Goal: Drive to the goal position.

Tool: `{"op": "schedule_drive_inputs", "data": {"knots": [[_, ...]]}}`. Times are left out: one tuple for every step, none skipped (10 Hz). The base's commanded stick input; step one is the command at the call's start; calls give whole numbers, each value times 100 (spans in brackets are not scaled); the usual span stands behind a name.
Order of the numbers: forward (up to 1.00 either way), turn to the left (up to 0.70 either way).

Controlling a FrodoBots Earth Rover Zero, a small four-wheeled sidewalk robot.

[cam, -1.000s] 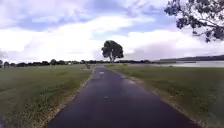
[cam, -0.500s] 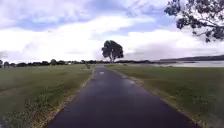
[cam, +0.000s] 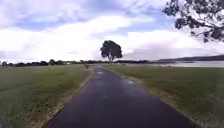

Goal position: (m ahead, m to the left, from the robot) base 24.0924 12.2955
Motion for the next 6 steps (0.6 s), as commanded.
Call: {"op": "schedule_drive_inputs", "data": {"knots": [[0,-70],[0,-68],[0,-39],[0,-10],[0,0],[0,0]]}}
